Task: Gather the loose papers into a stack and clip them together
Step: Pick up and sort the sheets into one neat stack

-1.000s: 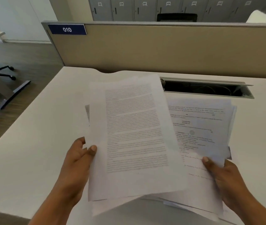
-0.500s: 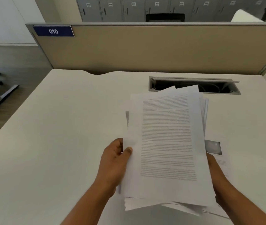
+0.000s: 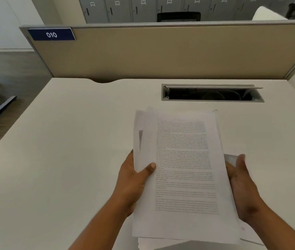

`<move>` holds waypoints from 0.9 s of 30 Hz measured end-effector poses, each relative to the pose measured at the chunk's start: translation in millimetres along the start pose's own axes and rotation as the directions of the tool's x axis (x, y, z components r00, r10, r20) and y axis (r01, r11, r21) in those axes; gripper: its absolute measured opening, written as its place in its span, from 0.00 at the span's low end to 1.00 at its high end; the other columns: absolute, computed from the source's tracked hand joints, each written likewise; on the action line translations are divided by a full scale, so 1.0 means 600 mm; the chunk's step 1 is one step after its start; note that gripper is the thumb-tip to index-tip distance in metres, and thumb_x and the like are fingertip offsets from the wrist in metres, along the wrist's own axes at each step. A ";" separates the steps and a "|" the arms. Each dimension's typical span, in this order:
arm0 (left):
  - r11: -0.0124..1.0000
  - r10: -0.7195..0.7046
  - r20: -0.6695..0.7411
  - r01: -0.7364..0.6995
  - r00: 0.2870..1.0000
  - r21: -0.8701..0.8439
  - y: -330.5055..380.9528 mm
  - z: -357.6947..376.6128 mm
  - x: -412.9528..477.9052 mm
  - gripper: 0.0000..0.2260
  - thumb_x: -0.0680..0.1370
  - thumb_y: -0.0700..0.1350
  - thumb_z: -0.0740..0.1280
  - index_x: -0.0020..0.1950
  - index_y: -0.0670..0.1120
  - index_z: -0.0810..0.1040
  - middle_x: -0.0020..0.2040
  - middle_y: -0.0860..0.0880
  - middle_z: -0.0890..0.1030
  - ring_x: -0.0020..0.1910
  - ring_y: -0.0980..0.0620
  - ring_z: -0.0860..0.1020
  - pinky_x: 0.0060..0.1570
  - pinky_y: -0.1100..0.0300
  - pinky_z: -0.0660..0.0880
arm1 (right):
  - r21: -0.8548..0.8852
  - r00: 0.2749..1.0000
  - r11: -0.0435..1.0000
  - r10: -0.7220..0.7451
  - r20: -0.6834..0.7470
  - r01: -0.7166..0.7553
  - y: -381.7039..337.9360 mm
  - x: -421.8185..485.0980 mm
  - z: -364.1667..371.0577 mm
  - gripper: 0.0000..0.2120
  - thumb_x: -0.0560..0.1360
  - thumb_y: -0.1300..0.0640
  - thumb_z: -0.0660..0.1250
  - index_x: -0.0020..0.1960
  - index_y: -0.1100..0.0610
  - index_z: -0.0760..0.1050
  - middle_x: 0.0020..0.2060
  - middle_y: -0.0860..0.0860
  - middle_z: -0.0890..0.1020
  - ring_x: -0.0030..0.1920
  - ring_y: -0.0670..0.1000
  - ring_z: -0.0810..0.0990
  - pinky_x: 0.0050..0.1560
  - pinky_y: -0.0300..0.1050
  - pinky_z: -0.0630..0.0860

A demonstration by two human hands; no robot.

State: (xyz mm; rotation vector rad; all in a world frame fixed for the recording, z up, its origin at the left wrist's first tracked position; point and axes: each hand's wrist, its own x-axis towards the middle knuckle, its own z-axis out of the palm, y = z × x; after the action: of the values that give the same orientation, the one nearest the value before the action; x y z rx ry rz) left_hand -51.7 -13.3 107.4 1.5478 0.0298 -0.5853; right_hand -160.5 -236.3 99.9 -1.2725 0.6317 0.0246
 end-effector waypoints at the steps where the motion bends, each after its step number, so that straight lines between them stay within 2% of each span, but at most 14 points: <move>1: 0.999 0.026 0.006 -0.027 1.000 0.017 -0.002 0.003 0.001 0.23 0.76 0.48 0.74 0.68 0.60 0.72 0.60 0.54 0.84 0.54 0.47 0.85 0.52 0.42 0.83 | 0.013 1.000 1.000 -0.004 0.004 0.004 -0.009 -0.003 -0.003 0.29 0.73 0.31 0.58 0.62 0.48 0.80 0.55 0.53 0.86 0.55 0.58 0.84 0.59 0.60 0.78; 3: 1.000 0.013 0.023 -0.013 1.000 -0.009 -0.005 0.008 0.007 0.24 0.76 0.47 0.74 0.69 0.60 0.72 0.60 0.53 0.84 0.55 0.47 0.85 0.52 0.43 0.83 | 0.028 0.997 0.997 -0.071 -0.027 0.072 -0.012 0.009 0.002 0.18 0.74 0.49 0.64 0.60 0.54 0.80 0.53 0.54 0.86 0.51 0.56 0.86 0.50 0.53 0.83; 5: 0.995 -0.041 0.057 0.046 0.998 -0.083 -0.002 0.011 0.011 0.18 0.76 0.45 0.73 0.65 0.53 0.77 0.56 0.50 0.86 0.52 0.46 0.86 0.53 0.42 0.82 | 0.008 0.992 0.993 -0.120 -0.029 0.120 -0.019 0.015 -0.005 0.16 0.72 0.56 0.68 0.59 0.56 0.80 0.53 0.55 0.87 0.50 0.57 0.86 0.46 0.49 0.84; 6: 0.993 -0.056 0.070 0.063 0.996 -0.097 0.000 0.013 0.015 0.17 0.75 0.44 0.74 0.64 0.51 0.79 0.55 0.49 0.87 0.52 0.45 0.86 0.54 0.41 0.82 | -0.016 0.989 0.989 -0.146 -0.006 0.146 -0.015 0.024 -0.010 0.19 0.70 0.54 0.72 0.59 0.57 0.81 0.53 0.55 0.87 0.51 0.58 0.86 0.47 0.49 0.84; 8: 0.995 -0.038 0.069 0.044 0.997 -0.090 0.006 0.017 0.023 0.18 0.74 0.44 0.75 0.62 0.49 0.80 0.55 0.49 0.87 0.53 0.45 0.86 0.54 0.40 0.81 | -0.055 0.981 0.980 -0.192 -0.009 0.192 -0.021 0.029 -0.007 0.31 0.60 0.43 0.80 0.58 0.58 0.82 0.53 0.55 0.87 0.52 0.58 0.86 0.47 0.50 0.84; 10: 0.998 0.036 0.033 -0.034 0.999 -0.047 0.018 0.026 0.033 0.18 0.72 0.43 0.77 0.60 0.49 0.80 0.54 0.49 0.86 0.53 0.46 0.85 0.54 0.42 0.82 | -0.094 0.964 0.961 -0.263 -0.033 0.259 -0.034 0.037 -0.004 0.37 0.52 0.38 0.81 0.54 0.57 0.84 0.50 0.55 0.87 0.50 0.57 0.86 0.45 0.48 0.84; 12: 0.986 0.163 0.014 -0.163 0.987 0.018 0.030 0.040 0.044 0.14 0.72 0.41 0.76 0.56 0.51 0.82 0.51 0.49 0.86 0.52 0.46 0.84 0.52 0.46 0.83 | -0.099 0.937 0.935 -0.346 -0.054 0.340 -0.054 0.043 0.001 0.26 0.56 0.42 0.81 0.49 0.54 0.85 0.48 0.53 0.88 0.49 0.57 0.87 0.45 0.50 0.84; 14: 0.952 0.297 0.012 -0.297 0.955 0.069 0.041 0.052 0.056 0.12 0.74 0.38 0.75 0.49 0.54 0.84 0.46 0.50 0.86 0.48 0.46 0.85 0.48 0.46 0.84 | -0.087 0.889 0.887 -0.457 -0.031 0.453 -0.075 0.051 0.012 0.14 0.64 0.55 0.78 0.49 0.48 0.85 0.48 0.51 0.87 0.50 0.56 0.86 0.47 0.53 0.82; 16: 0.921 0.376 0.023 -0.377 0.926 0.097 0.050 0.058 0.064 0.14 0.74 0.36 0.74 0.49 0.56 0.83 0.45 0.52 0.86 0.47 0.49 0.85 0.47 0.49 0.85 | -0.138 0.825 0.815 -0.564 0.035 0.563 -0.092 0.053 0.021 0.19 0.68 0.61 0.77 0.52 0.41 0.82 0.50 0.48 0.85 0.53 0.53 0.84 0.46 0.51 0.82; 18: 0.903 0.417 0.038 -0.418 0.908 0.097 0.052 0.062 0.075 0.14 0.74 0.36 0.75 0.53 0.53 0.83 0.46 0.51 0.85 0.48 0.49 0.84 0.46 0.49 0.85 | -0.165 0.805 0.790 -0.591 0.053 0.591 -0.100 0.058 0.025 0.19 0.67 0.58 0.73 0.51 0.36 0.81 0.48 0.43 0.85 0.52 0.50 0.84 0.43 0.46 0.82; 20: 0.903 0.419 0.038 -0.421 0.907 0.082 0.048 0.065 0.084 0.12 0.73 0.38 0.76 0.55 0.49 0.83 0.47 0.47 0.85 0.49 0.45 0.84 0.46 0.46 0.84 | -0.159 0.819 0.804 -0.569 0.072 0.573 -0.094 0.070 0.024 0.19 0.67 0.57 0.71 0.49 0.34 0.81 0.47 0.42 0.85 0.52 0.49 0.84 0.42 0.43 0.82; 22: 0.913 0.405 0.051 -0.407 0.913 0.031 0.045 0.065 0.090 0.13 0.72 0.46 0.77 0.55 0.53 0.83 0.49 0.47 0.85 0.51 0.43 0.84 0.46 0.45 0.84 | -0.128 0.832 0.823 -0.549 0.076 0.554 -0.078 0.082 0.016 0.20 0.68 0.59 0.70 0.50 0.34 0.81 0.48 0.43 0.85 0.53 0.51 0.84 0.44 0.45 0.82; 25: 0.895 0.444 0.101 -0.435 0.890 -0.102 0.052 0.055 0.098 0.17 0.66 0.61 0.77 0.53 0.62 0.83 0.50 0.53 0.85 0.53 0.47 0.84 0.46 0.52 0.84 | -0.075 0.841 0.838 -0.538 0.057 0.541 -0.074 0.091 0.006 0.19 0.68 0.59 0.71 0.51 0.36 0.81 0.49 0.45 0.85 0.54 0.54 0.83 0.49 0.53 0.82; 27: 0.868 0.492 0.121 -0.477 0.862 -0.137 0.060 0.048 0.104 0.19 0.65 0.64 0.76 0.54 0.63 0.83 0.51 0.54 0.85 0.54 0.48 0.83 0.46 0.56 0.82 | -0.046 0.832 0.832 -0.551 0.062 0.554 -0.076 0.096 -0.004 0.22 0.69 0.63 0.67 0.51 0.37 0.81 0.47 0.43 0.84 0.53 0.52 0.83 0.51 0.57 0.82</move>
State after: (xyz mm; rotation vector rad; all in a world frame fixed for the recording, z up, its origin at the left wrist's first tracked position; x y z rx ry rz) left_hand 5.6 -64.0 118.6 1.3364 -0.4327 -0.2890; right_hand -97.3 -271.5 113.5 -1.4732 0.2017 -0.4106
